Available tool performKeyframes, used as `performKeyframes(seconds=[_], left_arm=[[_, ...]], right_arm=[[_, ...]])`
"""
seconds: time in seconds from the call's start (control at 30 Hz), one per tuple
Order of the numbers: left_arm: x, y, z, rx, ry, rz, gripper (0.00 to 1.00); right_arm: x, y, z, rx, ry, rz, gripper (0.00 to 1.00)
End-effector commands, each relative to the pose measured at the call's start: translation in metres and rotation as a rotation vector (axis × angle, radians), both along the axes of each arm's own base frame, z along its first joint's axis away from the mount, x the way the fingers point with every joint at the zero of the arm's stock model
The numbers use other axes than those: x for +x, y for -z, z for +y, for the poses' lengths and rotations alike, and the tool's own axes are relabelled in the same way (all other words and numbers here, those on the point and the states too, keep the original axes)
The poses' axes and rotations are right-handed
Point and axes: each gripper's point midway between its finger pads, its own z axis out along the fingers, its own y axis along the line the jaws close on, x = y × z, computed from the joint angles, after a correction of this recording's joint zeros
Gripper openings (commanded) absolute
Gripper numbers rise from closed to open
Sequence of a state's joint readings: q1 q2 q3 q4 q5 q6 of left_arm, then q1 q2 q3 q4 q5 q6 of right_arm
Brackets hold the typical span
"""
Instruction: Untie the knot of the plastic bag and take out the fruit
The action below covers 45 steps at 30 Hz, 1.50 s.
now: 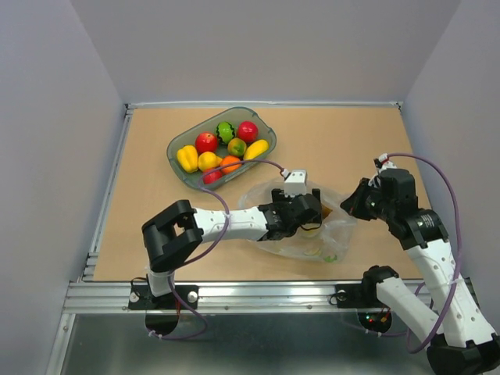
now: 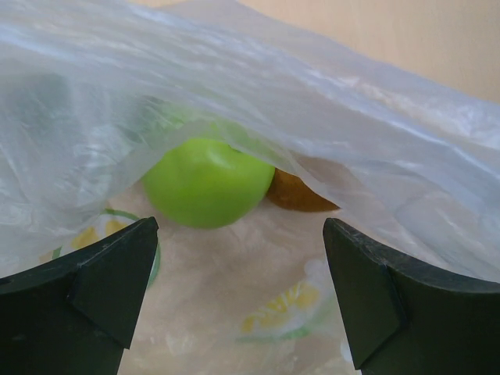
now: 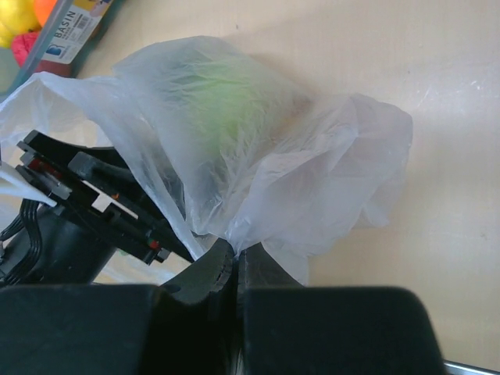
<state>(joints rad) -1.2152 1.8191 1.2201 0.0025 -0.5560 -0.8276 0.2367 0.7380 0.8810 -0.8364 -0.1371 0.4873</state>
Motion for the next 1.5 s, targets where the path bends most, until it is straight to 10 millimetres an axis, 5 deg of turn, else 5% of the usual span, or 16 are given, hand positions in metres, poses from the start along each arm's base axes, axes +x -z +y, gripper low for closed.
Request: performKeyframes(seconds=[0.0,0.57,0.67,0.77,0.9,1.07,1.4,1.47], left_arm=[[0.025,-0.025,-0.007,-0.082,-0.100,-0.075,0.99],[0.051,0.016,-0.002,0.080,-0.189,-0.155,0.99],[0.053,0.022,0.001,0.103,-0.197,-0.161,0.91],[0.053,0.022,0.003,0.109,-0.192,-0.162,0.72],[0.042,0.015,0.001,0.104,-0.135,-0.155,0.45],[0.015,-0.003,0.001,0.109,-0.033,-0.172,0.24],[-0.046,-0.045,0.012,0.037,0.175,-0.174,0.22],[-0.053,-0.068,0.018,-0.014,0.215,-0.211,0.22]], right_arm=[[0.001,-0.016,0.011,0.058,-0.034,-0.056,0.00],[-0.006,-0.001,0.018,0.078,-0.075,-0.008,0.01],[-0.007,0.001,0.018,0.080,-0.073,-0.007,0.00],[-0.007,0.001,0.017,0.078,-0.068,-0.009,0.01],[-0.005,0.002,0.012,0.059,-0.049,-0.016,0.01],[0.005,-0.002,0.001,0.003,-0.003,-0.041,0.00],[0.023,0.002,-0.017,-0.098,0.078,-0.040,0.00],[0.027,0.005,-0.017,-0.102,0.076,-0.033,0.01]])
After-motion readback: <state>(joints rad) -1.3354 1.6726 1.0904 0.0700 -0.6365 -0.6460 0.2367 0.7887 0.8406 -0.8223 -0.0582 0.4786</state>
